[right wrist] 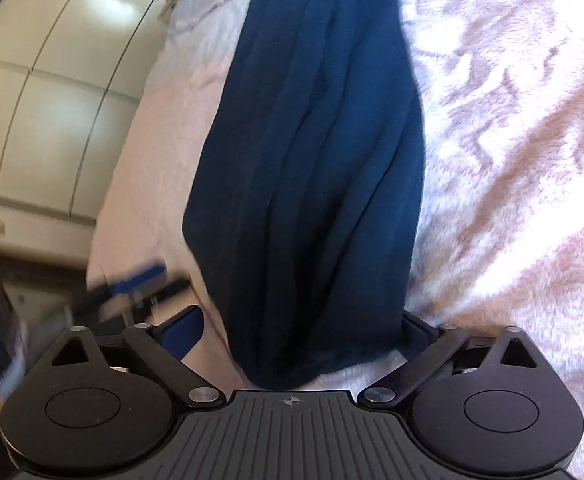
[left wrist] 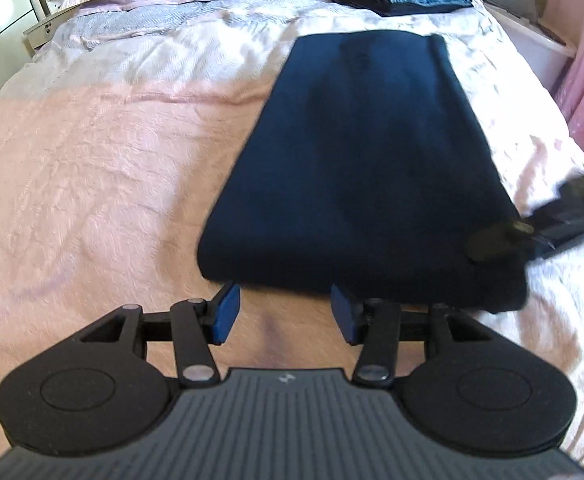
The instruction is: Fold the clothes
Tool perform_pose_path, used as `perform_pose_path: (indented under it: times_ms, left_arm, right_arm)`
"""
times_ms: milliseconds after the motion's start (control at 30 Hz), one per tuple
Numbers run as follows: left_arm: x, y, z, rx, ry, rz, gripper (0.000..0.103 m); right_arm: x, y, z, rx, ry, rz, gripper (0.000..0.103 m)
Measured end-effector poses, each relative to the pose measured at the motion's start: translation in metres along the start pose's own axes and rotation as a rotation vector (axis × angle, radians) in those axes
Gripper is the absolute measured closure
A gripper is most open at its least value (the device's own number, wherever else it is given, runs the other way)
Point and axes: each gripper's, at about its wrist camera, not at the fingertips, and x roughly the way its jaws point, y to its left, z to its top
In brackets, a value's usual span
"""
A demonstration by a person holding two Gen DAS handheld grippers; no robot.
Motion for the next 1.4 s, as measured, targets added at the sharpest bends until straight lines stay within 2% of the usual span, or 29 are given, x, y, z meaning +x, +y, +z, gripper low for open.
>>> perform_pose_path:
  times_ms: [33, 67, 100, 167, 367, 500, 600, 667, 700, 733, 800, 867, 1000, 1133, 1167, 1233, 1300, 1367, 1400]
  left_arm:
    - [-0.001, -0.005, -0.002, 0.006, -0.001, -0.005, 0.057]
    - [-0.002, -0.011, -0.003, 0.024, -0.004, -0.013, 0.057]
    - [-0.005, -0.019, -0.002, 0.05, -0.008, -0.021, 0.057]
    - [-0.012, -0.033, 0.0, 0.101, -0.017, -0.039, 0.057]
    - [-0.038, -0.067, 0.014, 0.168, -0.075, -0.131, 0.057]
    - [-0.04, -0.1, 0.028, 0.242, -0.097, -0.17, 0.057]
    - [-0.031, -0.124, 0.038, 0.297, -0.101, -0.184, 0.057]
    - [-0.022, -0.136, 0.048, 0.325, -0.103, -0.189, 0.057]
    - [-0.017, -0.141, 0.053, 0.338, -0.106, -0.192, 0.057]
    - [-0.014, -0.143, 0.062, 0.347, -0.116, -0.195, 0.057]
    - [-0.006, -0.145, 0.08, 0.361, -0.137, -0.192, 0.057]
    - [0.003, -0.143, 0.101, 0.37, -0.156, -0.18, 0.057]
    - [0.036, -0.134, 0.152, 0.357, -0.163, -0.133, 0.059]
    - [0.075, -0.12, 0.196, 0.331, -0.164, -0.133, 0.06]
    - [0.087, -0.118, 0.203, 0.318, -0.145, -0.126, 0.06]
    - [0.112, -0.112, 0.215, 0.29, -0.106, -0.115, 0.058]
    - [0.137, -0.106, 0.216, 0.241, -0.055, -0.137, 0.057]
    - [0.145, -0.105, 0.213, 0.228, -0.061, -0.136, 0.057]
    - [0.143, -0.105, 0.214, 0.219, -0.063, -0.134, 0.057]
  right_arm:
    - [-0.005, -0.004, 0.006, 0.03, -0.002, -0.003, 0.061]
    - [-0.014, -0.007, 0.017, 0.017, 0.017, -0.012, 0.068]
    - [-0.024, -0.009, 0.027, 0.004, 0.036, -0.021, 0.074]
    - [-0.044, -0.013, 0.048, -0.022, 0.075, -0.038, 0.077]
    - [-0.106, -0.027, 0.111, -0.109, 0.192, -0.096, 0.078]
    - [-0.165, -0.044, 0.179, -0.281, 0.252, -0.23, 0.078]
    - [-0.187, -0.06, 0.226, -0.371, 0.24, -0.291, 0.075]
    - [-0.188, -0.07, 0.234, -0.404, 0.233, -0.301, 0.073]
    - [-0.189, -0.075, 0.237, -0.418, 0.228, -0.305, 0.067]
    - [-0.19, -0.077, 0.232, -0.421, 0.208, -0.303, 0.056]
    - [-0.197, -0.074, 0.212, -0.415, 0.112, -0.292, 0.041]
    - [-0.204, -0.075, 0.201, -0.376, -0.001, -0.281, 0.037]
    - [-0.237, -0.105, 0.156, -0.165, -0.166, -0.25, 0.036]
    - [-0.23, -0.119, 0.119, -0.006, -0.204, -0.174, 0.033]
    - [-0.229, -0.119, 0.115, 0.022, -0.217, -0.158, 0.029]
    - [-0.22, -0.128, 0.112, 0.084, -0.26, -0.112, 0.029]
    - [-0.211, -0.138, 0.114, 0.151, -0.312, -0.064, 0.029]
    - [-0.203, -0.151, 0.121, 0.239, -0.356, -0.032, 0.029]
    - [-0.206, -0.154, 0.129, 0.268, -0.354, -0.024, 0.046]
